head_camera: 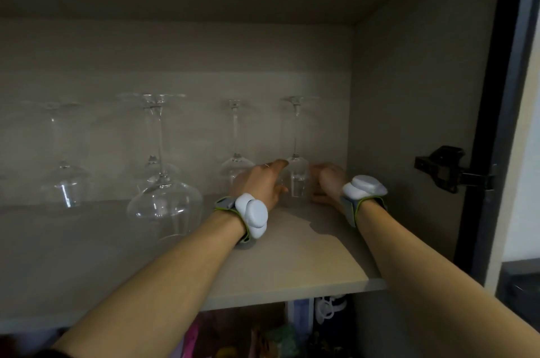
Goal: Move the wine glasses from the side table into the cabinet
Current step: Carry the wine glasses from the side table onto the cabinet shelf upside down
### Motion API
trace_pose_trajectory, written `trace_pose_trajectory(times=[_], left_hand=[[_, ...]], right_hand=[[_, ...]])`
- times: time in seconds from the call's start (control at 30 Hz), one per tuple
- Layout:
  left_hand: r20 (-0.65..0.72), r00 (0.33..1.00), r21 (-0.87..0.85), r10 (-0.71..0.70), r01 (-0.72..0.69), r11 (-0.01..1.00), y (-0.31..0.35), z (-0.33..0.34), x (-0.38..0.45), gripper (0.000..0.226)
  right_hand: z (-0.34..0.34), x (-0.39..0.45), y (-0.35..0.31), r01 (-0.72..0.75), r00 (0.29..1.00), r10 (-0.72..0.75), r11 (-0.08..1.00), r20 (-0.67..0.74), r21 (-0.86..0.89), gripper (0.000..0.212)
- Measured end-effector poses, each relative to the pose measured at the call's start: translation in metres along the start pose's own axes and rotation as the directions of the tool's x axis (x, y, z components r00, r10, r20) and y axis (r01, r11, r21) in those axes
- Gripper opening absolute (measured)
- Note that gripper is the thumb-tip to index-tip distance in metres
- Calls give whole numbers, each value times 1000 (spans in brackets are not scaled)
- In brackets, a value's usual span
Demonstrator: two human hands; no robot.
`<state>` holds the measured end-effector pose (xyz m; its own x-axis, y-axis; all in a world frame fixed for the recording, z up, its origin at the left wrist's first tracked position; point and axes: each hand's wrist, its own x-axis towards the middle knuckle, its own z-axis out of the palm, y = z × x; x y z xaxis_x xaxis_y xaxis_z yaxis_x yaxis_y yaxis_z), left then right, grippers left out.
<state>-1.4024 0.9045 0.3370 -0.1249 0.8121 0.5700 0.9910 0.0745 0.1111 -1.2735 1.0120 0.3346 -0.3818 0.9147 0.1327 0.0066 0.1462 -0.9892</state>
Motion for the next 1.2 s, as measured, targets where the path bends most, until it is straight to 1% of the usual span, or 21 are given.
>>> trace_pose_trajectory(times=[0.07,0.13,0.3,0.4,0.47,0.53,0.6,0.67,0.7,0.8,0.83,0.87,0.93,0.97,1.0,1.1,1.13,1.2], left_hand=[[0,1000,29,0,0,1000,-2,3,2,57],[10,1000,78,-6,5,997,-4,5,3,57],[-11,1000,205,-2,4,979,-4,7,5,53],[6,1000,161,-17,16,987,-7,14,9,56],[5,1000,135,-15,15,991,-9,16,12,57],[8,1000,164,-2,1,986,-10,17,14,58],[19,1000,234,-9,4,972,-9,16,13,58],[18,1000,254,-17,12,967,-9,15,14,57],[18,1000,252,-24,18,968,-9,15,14,57],[34,999,263,-42,32,964,-8,15,15,56],[35,998,270,-48,37,962,-7,14,15,55],[35,998,276,-54,43,960,-7,14,14,56],[28,998,286,-55,45,957,-6,13,13,57],[24,998,288,-55,46,957,-5,13,13,57],[25,998,285,-57,48,957,-5,13,12,58],[53,997,267,-60,44,963,-3,11,10,61],[59,997,255,-58,41,966,-2,10,7,63],[34,998,241,-44,35,970,-2,9,3,64]], right_hand=[[2,7,4,11,1000,-11,999,10,-44,16],[4,10,6,27,999,-24,997,37,-74,23],[4,9,4,57,997,-51,992,59,-112,33],[5,11,4,73,995,-63,989,76,-131,34],[5,12,5,90,994,-77,982,81,-167,40],[5,13,5,117,991,-102,973,83,-197,38],[3,16,6,129,990,-111,964,91,-233,37],[2,19,6,132,988,-107,958,109,-253,37],[2,17,5,137,987,-109,953,115,-270,39],[2,25,10,168,983,-138,941,123,-292,60],[2,29,12,178,981,-146,939,129,-293,61],[2,30,13,178,980,-141,937,139,-300,58],[3,27,11,151,986,-122,945,117,-289,44],[4,27,11,146,987,-120,947,106,-285,42],[3,28,13,156,986,-132,944,102,-289,44],[1,27,15,186,982,-162,918,96,-351,69],[-2,24,15,190,981,-164,907,100,-377,74],[-7,15,11,193,981,-179,875,74,-444,68]])
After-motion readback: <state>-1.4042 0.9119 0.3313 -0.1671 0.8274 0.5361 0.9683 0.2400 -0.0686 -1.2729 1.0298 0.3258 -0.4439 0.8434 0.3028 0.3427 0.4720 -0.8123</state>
